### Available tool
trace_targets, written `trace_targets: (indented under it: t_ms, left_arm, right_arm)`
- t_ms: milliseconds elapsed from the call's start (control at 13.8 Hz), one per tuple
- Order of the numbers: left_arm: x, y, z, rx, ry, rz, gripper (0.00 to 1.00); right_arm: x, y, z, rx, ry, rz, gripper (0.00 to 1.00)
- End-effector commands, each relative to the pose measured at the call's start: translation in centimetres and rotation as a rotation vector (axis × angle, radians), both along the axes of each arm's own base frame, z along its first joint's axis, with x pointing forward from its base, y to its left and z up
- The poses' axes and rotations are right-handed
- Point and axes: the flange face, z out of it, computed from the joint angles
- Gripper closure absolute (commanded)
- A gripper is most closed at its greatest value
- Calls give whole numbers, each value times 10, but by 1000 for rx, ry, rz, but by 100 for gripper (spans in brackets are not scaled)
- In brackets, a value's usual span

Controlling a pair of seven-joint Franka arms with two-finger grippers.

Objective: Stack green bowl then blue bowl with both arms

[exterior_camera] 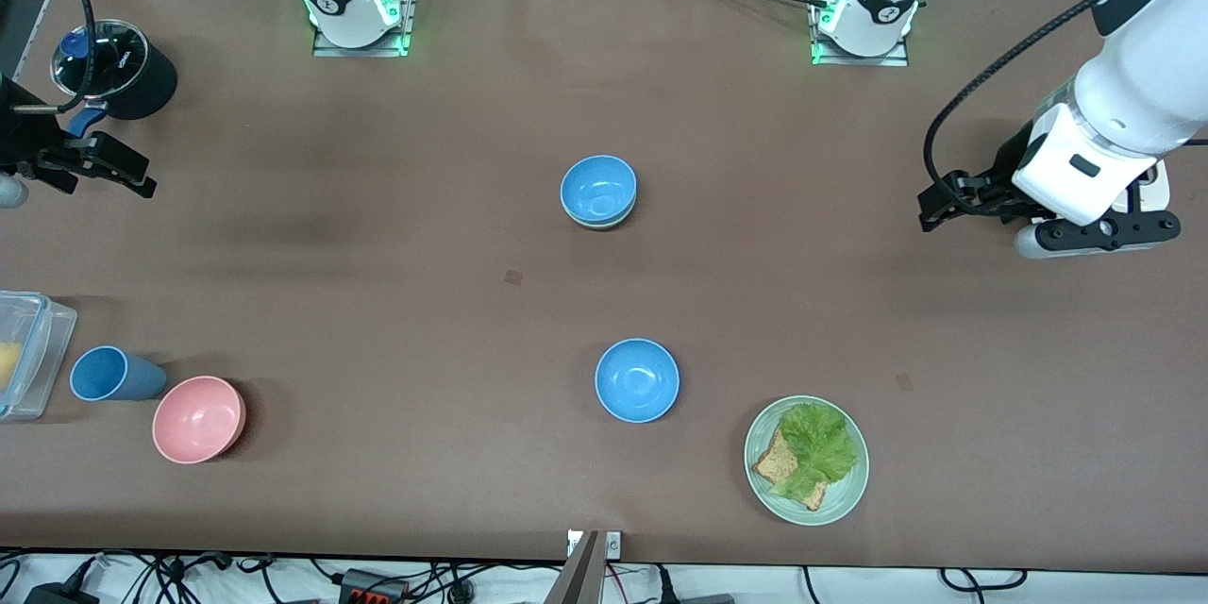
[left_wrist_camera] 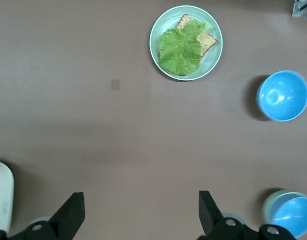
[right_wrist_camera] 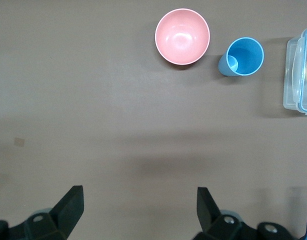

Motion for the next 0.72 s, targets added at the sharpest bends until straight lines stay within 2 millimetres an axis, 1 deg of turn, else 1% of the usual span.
trace_targets:
  t_ms: [0, 72, 145, 217, 290, 362, 434, 507, 579, 652]
  left_arm:
    - [-27, -3, 0, 29, -40, -78, 0]
    - [-31, -14, 3, 41, -49, -43, 0]
    - [-31, -15, 4, 51, -55, 34, 0]
    - [-31, -11, 7, 47, -57, 88, 0]
    - [-35, 1, 15, 37, -59, 117, 0]
    - [-41, 14, 15, 37, -23, 141, 0]
    - [-45, 22, 12, 0, 34, 164, 0]
    - [-43, 48, 11, -57, 60, 217, 0]
    - [-42, 66, 10, -80, 62, 219, 0]
    - [-40, 73, 9, -86, 52, 167, 0]
  right_arm:
    - [1, -1, 3, -1, -3, 7, 0]
    - [1, -1, 2, -1, 0, 7, 0]
    - [1, -1, 3, -1, -3, 7, 0]
    - [1, -1, 3, -1, -1, 7, 0]
    - [1, -1, 3, -1, 0, 7, 0]
    - [1, -1, 2, -1, 0, 7, 0]
    - [1, -1, 2, -1, 0, 7, 0]
    - [1, -1, 3, -1, -1, 7, 0]
    - [1, -1, 3, -1, -4, 7, 0]
    - [1, -1, 3, -1, -4, 7, 0]
